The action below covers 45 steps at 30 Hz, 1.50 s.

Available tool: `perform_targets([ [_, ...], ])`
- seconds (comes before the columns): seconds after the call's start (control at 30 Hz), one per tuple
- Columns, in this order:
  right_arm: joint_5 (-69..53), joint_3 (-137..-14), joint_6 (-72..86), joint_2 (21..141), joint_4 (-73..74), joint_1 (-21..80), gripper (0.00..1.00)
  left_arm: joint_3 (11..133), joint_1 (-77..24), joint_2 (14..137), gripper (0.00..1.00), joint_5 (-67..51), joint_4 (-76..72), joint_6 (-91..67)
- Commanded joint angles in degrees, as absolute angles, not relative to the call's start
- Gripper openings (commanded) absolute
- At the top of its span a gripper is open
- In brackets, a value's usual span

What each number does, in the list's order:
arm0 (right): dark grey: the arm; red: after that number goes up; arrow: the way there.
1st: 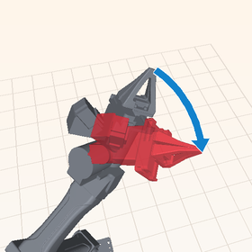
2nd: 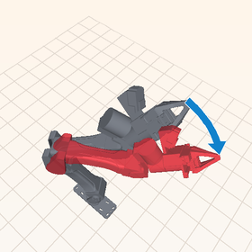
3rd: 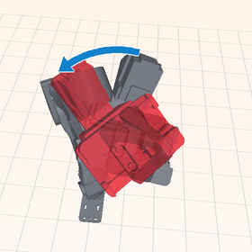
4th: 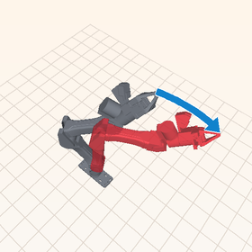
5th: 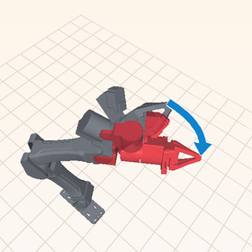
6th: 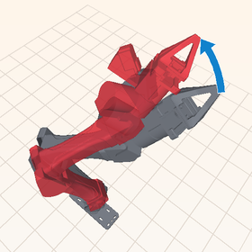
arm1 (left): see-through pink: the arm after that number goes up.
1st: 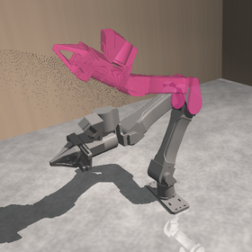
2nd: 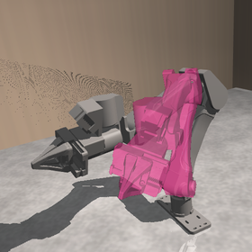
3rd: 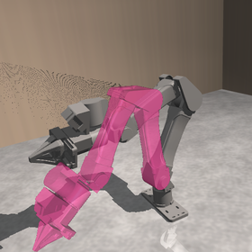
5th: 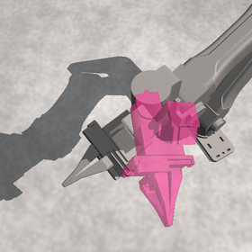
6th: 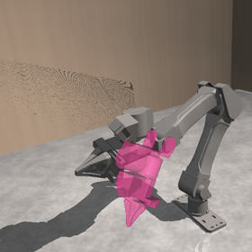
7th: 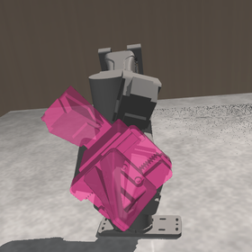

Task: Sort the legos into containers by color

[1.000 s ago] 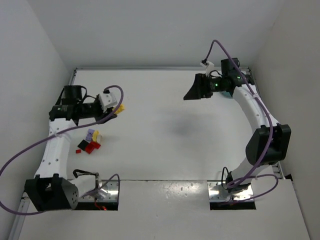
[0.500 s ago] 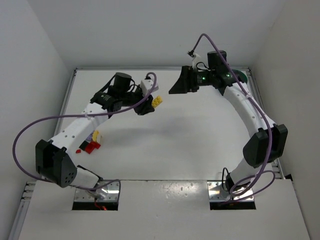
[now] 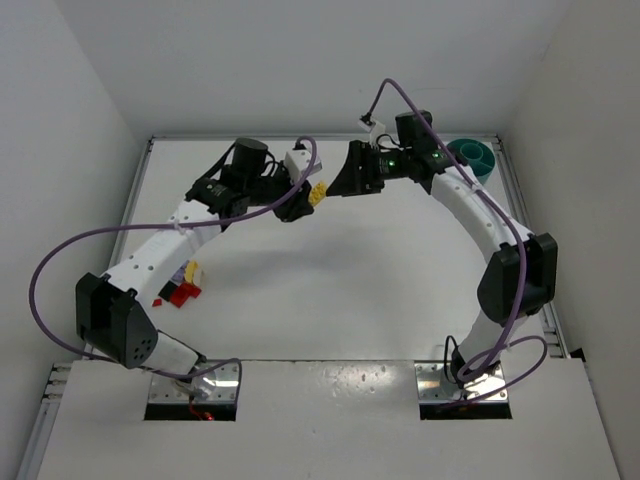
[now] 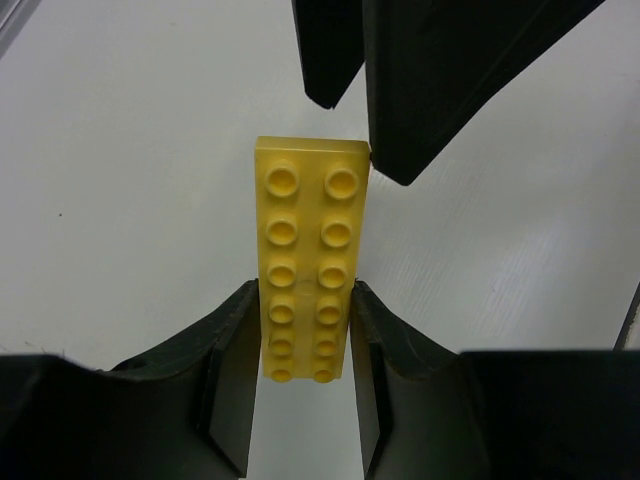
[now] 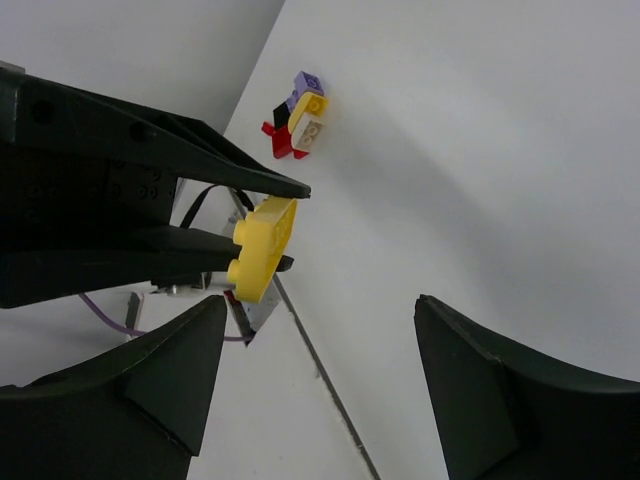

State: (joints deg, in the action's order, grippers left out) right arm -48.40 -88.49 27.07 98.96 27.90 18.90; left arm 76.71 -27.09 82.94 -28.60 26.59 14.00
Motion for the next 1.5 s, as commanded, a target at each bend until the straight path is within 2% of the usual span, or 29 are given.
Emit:
perform_targets([
  [0.0, -49.8, -89.6, 28.9, 99.1, 24.3, 19.8, 0.76, 78.8, -28.5, 83.4, 0.29, -28.5, 25.2, 13.4],
  [0.13, -50.4, -89.6, 28.9, 99.1, 23.6, 20.3, 0.75, 78.8, -29.0, 83.4, 0.29, -28.5, 25.2, 14.0],
  [0.27, -52.8, -88.3, 30.1, 99.1, 22.0, 20.8, 0.54, 78.8, -29.5, 83.9, 0.31, -28.0, 25.2, 14.6],
  [0.3, -53.5, -88.3, 30.1, 99.1, 21.4, 20.8, 0.52, 78.8, -29.5, 83.9, 0.31, -27.9, 25.2, 14.6],
  [0.57, -55.2, -87.8, 30.7, 100.1, 20.2, 21.9, 0.45, 79.4, -30.7, 84.5, 0.32, -26.9, 25.2, 15.2],
  [0.73, -55.7, -86.7, 30.7, 100.1, 20.2, 21.9, 0.32, 79.4, -30.7, 84.5, 0.32, -26.9, 25.2, 15.7],
  [0.87, -55.7, -86.0, 31.2, 100.1, 20.2, 21.9, 0.28, 79.4, -30.7, 84.5, 0.32, -26.4, 25.2, 15.7],
  [0.97, -55.7, -85.5, 31.2, 100.6, 20.2, 21.9, 0.22, 79.4, -30.7, 84.5, 0.33, -26.4, 25.2, 15.7],
  [1.03, -55.7, -85.5, 30.5, 100.6, 20.2, 21.9, 0.14, 79.4, -30.7, 84.5, 0.37, -26.4, 25.2, 15.7],
  [1.07, -55.0, -85.5, 30.5, 100.6, 21.4, 21.9, 0.1, 79.4, -30.7, 84.5, 0.42, -26.4, 25.2, 15.7],
  [1.1, -55.0, -86.0, 29.4, 100.6, 22.1, 21.9, 0.08, 79.4, -30.7, 83.9, 0.51, -26.4, 25.2, 15.7],
  [1.13, -53.5, -86.0, 27.6, 100.6, 22.8, 21.4, 0.03, 78.8, -30.7, 83.9, 0.55, -25.8, 25.2, 15.7],
  [1.23, -51.0, -87.1, 24.8, 100.1, 25.5, 20.1, 0.0, 77.5, -30.7, 82.7, 0.66, -25.1, 25.2, 15.7],
  [1.3, -47.4, -89.5, 21.9, 99.6, 29.1, 19.6, 0.0, 76.6, -30.7, 82.0, 0.91, -24.6, 25.2, 15.2],
  [1.4, -44.7, -91.0, 20.0, 99.6, 31.0, 16.6, 0.0, 74.7, -30.7, 79.5, 1.0, -23.8, 24.7, 14.7],
  [1.47, -42.6, -92.3, 20.0, 99.6, 32.1, 12.3, 0.0, 73.8, -30.7, 78.1, 1.0, -22.2, 24.7, 14.7],
])
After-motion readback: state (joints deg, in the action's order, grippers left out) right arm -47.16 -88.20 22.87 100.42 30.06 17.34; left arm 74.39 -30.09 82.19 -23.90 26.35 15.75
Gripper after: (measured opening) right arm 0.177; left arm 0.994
